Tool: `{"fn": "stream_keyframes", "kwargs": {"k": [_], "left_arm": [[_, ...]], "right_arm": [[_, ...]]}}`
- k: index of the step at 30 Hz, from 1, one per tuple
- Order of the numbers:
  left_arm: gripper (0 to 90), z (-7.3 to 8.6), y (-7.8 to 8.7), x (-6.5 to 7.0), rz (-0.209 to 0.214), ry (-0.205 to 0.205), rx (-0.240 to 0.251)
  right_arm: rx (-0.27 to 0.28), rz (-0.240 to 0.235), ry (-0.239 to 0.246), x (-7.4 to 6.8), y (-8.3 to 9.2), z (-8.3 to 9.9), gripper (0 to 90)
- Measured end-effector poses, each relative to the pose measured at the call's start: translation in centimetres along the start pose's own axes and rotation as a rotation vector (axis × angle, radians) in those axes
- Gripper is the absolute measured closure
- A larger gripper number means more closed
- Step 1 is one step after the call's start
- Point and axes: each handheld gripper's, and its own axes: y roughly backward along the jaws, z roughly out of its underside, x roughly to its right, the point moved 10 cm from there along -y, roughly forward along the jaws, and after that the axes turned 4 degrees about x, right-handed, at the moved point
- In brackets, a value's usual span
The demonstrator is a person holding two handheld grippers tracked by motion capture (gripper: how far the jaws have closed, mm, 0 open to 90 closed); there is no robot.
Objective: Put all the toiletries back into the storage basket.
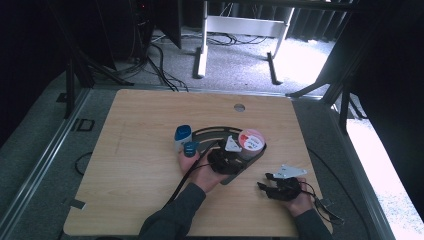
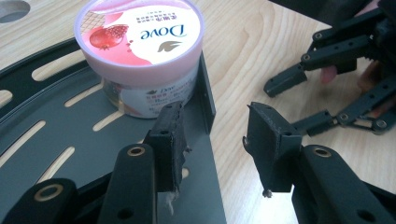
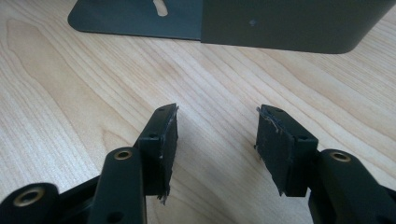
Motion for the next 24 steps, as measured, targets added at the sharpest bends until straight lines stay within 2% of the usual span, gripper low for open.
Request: {"fn": "stream_keyframes", "kwargs": {"k": [4,10,13,17,24], "left_arm": [[56.6,-0.2,0.7,0.0,0.005,0.002,0.006],[55.2,-0.1,1.4,-0.4,-0.019,0.008,-0.009],[55.7,-0.1,1.9,-0.4,-0.020,-0.003,-0.012],[58.0,-0.4,2.6,-0.6,-0.030,-0.022,-0.019],[64.0,-0.9,3.6,-0.8,-0.026,-0.016,-0.007]], "right_arm": [[0.016,0.001,-0.038,0.2,-0.1,0.1,44.0],[0.033,-0.002,-0.039,0.3,-0.1,0.2,42.7],[0.035,-0.005,-0.037,0.3,-0.1,0.2,42.6],[0.035,-0.006,-0.036,0.4,-0.1,0.2,42.2],[0.034,-0.010,-0.035,0.3,-0.1,0.2,41.1]]}}
